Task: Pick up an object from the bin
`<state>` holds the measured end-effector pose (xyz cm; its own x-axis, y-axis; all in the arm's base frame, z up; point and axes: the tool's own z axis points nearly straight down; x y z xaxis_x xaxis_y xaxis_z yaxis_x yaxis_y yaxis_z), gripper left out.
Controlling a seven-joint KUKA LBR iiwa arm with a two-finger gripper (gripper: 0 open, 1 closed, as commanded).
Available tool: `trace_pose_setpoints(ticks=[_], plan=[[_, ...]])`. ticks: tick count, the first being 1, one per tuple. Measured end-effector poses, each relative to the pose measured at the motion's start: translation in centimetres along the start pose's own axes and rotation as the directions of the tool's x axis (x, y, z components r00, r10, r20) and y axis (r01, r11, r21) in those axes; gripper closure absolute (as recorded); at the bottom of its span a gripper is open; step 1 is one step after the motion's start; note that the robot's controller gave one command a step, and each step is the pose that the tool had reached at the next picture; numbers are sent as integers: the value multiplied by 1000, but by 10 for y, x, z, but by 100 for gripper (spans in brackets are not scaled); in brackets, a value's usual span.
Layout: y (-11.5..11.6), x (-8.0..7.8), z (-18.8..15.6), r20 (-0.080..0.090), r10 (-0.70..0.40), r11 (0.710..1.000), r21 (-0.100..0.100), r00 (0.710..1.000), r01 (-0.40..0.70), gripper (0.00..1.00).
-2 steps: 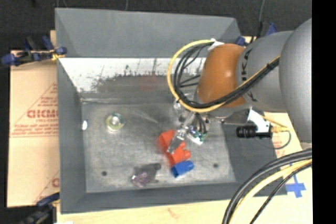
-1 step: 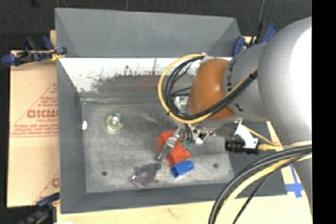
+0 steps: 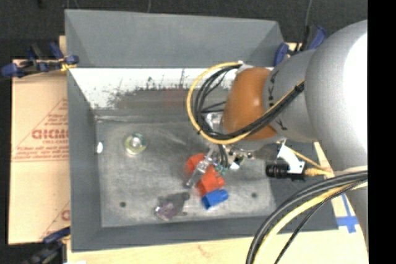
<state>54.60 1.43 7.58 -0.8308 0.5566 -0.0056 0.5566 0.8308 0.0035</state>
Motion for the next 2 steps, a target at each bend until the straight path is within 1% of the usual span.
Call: trace_pose_setpoints(ticks=[1, 2], plan=[[0, -3, -2, 9, -1, 1000, -3, 1000, 1, 100], [1, -6, -50, 1, -7, 1000, -1, 1000, 7, 100]])
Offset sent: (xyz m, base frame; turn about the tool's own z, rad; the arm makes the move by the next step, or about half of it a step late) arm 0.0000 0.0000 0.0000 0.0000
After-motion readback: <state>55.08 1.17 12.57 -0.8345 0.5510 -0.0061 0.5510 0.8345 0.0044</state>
